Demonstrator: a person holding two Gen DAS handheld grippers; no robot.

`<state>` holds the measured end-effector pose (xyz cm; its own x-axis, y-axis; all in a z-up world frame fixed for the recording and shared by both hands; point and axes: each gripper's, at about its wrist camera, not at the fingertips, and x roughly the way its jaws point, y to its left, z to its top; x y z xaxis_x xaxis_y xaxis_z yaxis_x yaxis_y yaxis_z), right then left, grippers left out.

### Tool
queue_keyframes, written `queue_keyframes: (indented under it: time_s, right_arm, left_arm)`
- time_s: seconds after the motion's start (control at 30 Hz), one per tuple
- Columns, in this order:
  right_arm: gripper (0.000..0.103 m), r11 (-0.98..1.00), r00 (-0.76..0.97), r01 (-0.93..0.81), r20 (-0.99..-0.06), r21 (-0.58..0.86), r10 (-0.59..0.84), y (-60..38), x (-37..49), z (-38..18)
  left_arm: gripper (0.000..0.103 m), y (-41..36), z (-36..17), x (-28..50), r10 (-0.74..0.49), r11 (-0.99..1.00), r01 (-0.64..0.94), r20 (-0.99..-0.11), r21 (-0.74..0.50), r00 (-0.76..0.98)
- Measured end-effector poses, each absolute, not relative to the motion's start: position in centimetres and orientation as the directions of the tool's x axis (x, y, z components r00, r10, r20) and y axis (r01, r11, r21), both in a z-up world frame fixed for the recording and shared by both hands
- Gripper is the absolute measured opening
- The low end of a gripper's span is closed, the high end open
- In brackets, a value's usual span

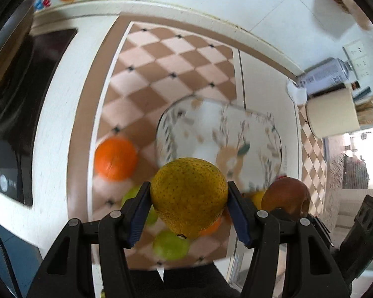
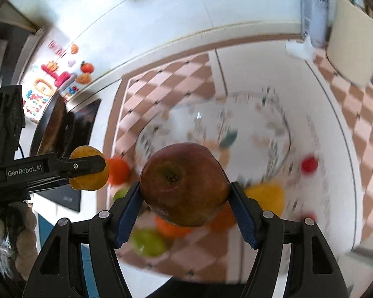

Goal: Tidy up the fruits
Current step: 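Place the pear on the plate with the left tool while the right tool places the apple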

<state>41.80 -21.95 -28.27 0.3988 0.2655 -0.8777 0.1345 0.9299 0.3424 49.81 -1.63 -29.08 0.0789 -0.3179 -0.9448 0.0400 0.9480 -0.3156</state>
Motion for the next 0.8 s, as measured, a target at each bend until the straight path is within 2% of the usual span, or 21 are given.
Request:
queue_keyframes:
  time_s: [0.13,0.33,0.53,0.8]
  right_arm:
    - [0.072,0.935,0.368,0.113,-0.888,0.335,0.274,-24.3,46.9,-30.5]
    - [0.072,0.951,0.295,0.046,-0.914,0.305,0.279,-25.4,52.7,-35.0]
    - [0.072,0.954,0.225,0.005,-0.930,0.300,0.291,-25.8,54.8,-38.2]
    - [0.072,0.941,0.198,0.014,-0.923,0.338,0.329,-26.5,55.1,-39.5]
  left_arm:
    - [0.057,-4.5,-31.1,54.0,-0.276,0.961,0.001,-0.959,-0.277,0.061]
    - [0.057,-7.1,-35.6,58.2,-0.322,0.940,-0.125,-0.947,-0.317,-0.017]
    - [0.057,-8.0,-39.2,59.1,-0.383,0.904,-0.246,-0.918,-0.350,-0.102]
    - [0.057,-8.2,-40.1,59.2,-0.378,0.902,-0.274,-0.917,-0.333,-0.130]
